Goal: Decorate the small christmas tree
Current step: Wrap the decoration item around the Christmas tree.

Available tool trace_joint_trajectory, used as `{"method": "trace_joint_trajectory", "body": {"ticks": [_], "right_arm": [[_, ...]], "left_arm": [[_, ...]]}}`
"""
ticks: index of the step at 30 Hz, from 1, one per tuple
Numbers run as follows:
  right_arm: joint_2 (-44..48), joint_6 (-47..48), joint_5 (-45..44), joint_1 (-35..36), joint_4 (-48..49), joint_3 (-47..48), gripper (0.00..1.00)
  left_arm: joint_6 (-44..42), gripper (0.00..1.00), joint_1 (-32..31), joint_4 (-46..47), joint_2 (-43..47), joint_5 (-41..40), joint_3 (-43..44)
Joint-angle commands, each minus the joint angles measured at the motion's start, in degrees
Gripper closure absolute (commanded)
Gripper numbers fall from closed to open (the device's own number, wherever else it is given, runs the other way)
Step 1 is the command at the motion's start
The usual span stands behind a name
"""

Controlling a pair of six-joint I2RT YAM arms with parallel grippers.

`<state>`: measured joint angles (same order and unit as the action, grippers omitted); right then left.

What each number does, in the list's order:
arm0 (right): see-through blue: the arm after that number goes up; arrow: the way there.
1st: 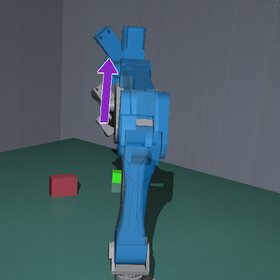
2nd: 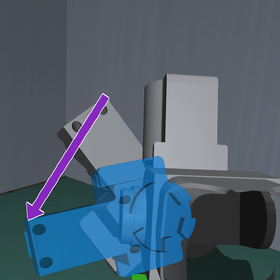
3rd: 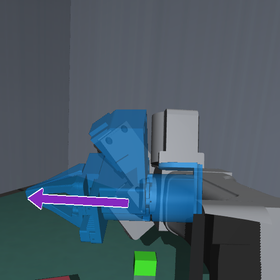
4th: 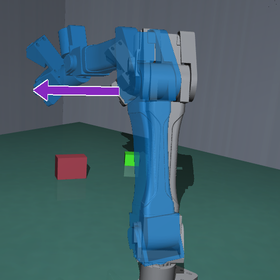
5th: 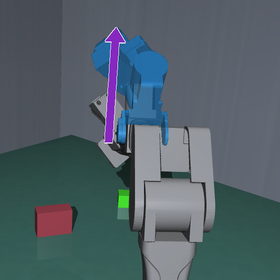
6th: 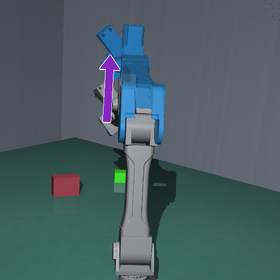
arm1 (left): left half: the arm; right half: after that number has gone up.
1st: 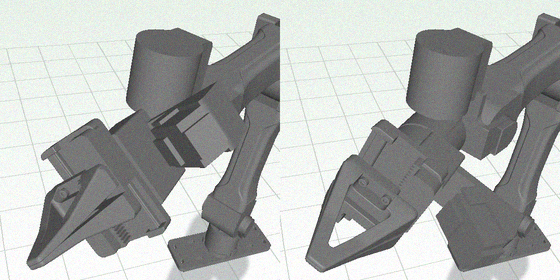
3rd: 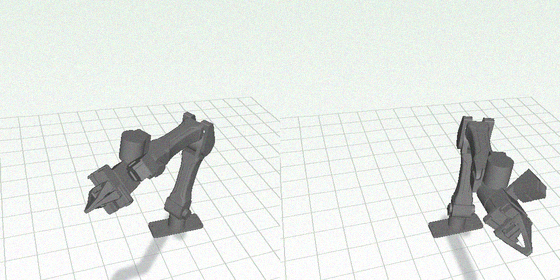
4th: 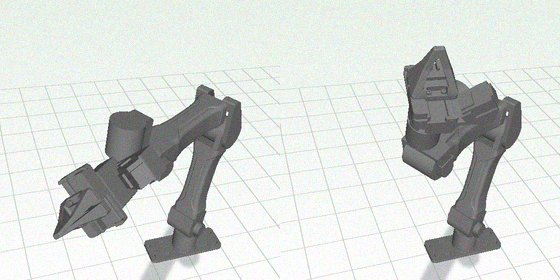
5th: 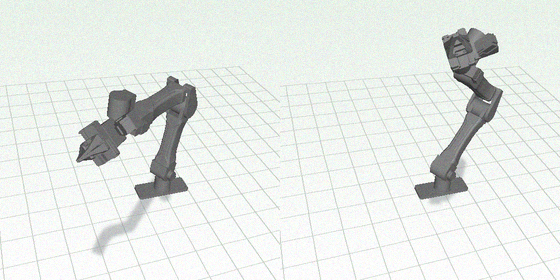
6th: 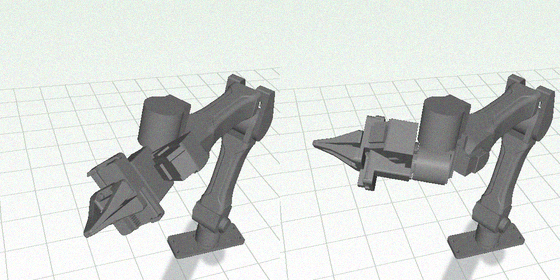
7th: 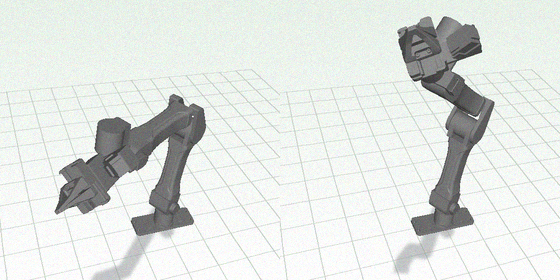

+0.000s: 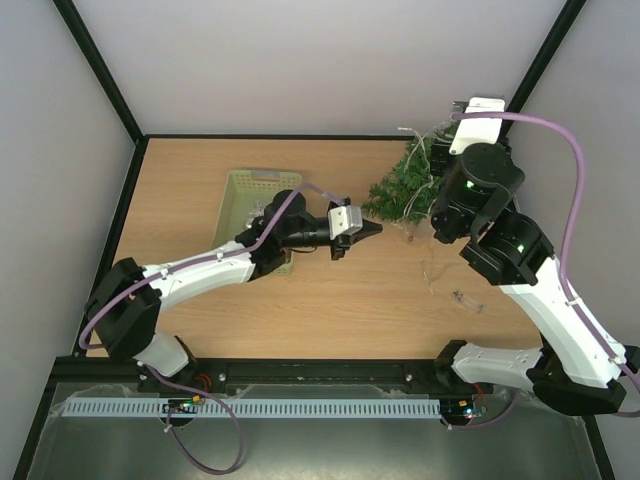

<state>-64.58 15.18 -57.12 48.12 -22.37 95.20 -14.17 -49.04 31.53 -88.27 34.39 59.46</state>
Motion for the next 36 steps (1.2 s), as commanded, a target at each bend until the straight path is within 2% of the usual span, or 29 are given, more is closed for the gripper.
{"method": "trace_joint_trajectory", "body": {"ticks": [1, 6, 10, 12, 16, 22, 27, 36], "right_arm": [[1.49, 2.71, -9.92, -1.64, 1.03, -1.03, 0.98], [3.69, 8.25, -15.06, -1.71, 6.79, 0.13, 0.98], [4.87, 20.55, -15.92, -1.72, 22.70, -4.18, 0.98], [2.32, 24.78, -18.10, -1.99, 27.30, -3.46, 0.98], [-3.59, 23.97, -15.42, -5.52, 24.74, 1.13, 0.98], [-10.17, 12.85, -4.07, -21.72, 11.07, 10.26, 0.98], [-15.75, 7.77, 4.77, -29.59, 3.98, 19.74, 0.98], [-21.01, -1.43, 15.22, -43.68, -6.91, 23.65, 0.98]], "left_arm": [[7.18, 0.98, 1.14, 6.74, 3.62, -0.32, -0.25], [18.27, 0.98, 4.05, 10.51, 4.70, -3.00, 4.28], [26.92, 0.98, 6.55, 8.71, 0.88, -3.98, 13.52], [31.33, 0.98, 8.08, 7.49, -1.77, -4.54, 18.52], [38.19, 0.98, 11.12, 5.33, -7.65, -5.68, 28.23], [44.26, 0.98, 12.11, 3.31, -16.61, -7.50, 40.49], [49.43, 0.98, 12.46, 0.89, -25.06, -8.03, 50.81], [56.45, 0.98, 12.47, 3.31, -37.43, -7.47, 62.72]]}}
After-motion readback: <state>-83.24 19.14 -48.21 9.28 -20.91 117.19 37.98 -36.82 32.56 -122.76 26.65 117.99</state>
